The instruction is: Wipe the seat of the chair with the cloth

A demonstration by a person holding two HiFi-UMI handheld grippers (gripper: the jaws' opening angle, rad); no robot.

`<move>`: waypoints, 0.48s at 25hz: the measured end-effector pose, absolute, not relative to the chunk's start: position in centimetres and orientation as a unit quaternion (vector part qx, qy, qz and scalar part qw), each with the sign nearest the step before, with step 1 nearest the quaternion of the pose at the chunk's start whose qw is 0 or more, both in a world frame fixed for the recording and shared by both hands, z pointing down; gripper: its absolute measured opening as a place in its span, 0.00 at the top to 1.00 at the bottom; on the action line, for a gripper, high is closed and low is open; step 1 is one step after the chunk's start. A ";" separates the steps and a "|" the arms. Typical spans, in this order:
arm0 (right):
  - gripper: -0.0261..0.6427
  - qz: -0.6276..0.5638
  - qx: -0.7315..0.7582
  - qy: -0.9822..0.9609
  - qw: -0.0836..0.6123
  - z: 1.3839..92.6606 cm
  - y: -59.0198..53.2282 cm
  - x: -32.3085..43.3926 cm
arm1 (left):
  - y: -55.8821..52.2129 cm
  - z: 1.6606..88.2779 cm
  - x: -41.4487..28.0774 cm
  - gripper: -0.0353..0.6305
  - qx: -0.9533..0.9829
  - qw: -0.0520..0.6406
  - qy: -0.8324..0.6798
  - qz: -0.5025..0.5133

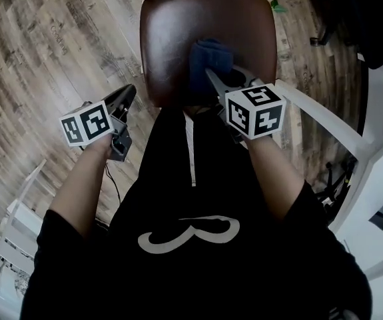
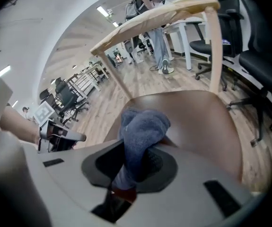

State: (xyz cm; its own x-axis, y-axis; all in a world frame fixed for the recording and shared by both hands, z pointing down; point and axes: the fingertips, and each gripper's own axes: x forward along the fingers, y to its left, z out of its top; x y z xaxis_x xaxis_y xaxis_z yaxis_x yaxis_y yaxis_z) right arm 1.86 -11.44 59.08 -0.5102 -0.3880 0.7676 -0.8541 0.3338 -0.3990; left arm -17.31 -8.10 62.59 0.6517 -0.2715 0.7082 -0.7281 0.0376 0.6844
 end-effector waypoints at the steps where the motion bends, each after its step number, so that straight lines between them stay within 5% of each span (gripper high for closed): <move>1: 0.85 0.412 0.391 -0.771 0.287 59.2 -11.0 0.5 | -7.9 62.6 -17.7 0.93 0.666 0.616 -0.378 0.184; 12: 0.85 0.388 0.246 -0.823 0.335 60.8 -5.9 -11.9 | -5.2 63.3 -21.0 0.93 0.645 0.628 -0.403 0.167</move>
State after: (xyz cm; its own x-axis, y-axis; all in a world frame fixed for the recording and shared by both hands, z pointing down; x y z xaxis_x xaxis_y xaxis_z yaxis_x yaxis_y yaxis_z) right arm -11.86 -5.90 60.78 -0.6538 -0.1451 0.7427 -0.6653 0.5779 -0.4727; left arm -20.96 -5.19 63.28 0.6196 -0.3092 0.7215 -0.7296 0.1123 0.6746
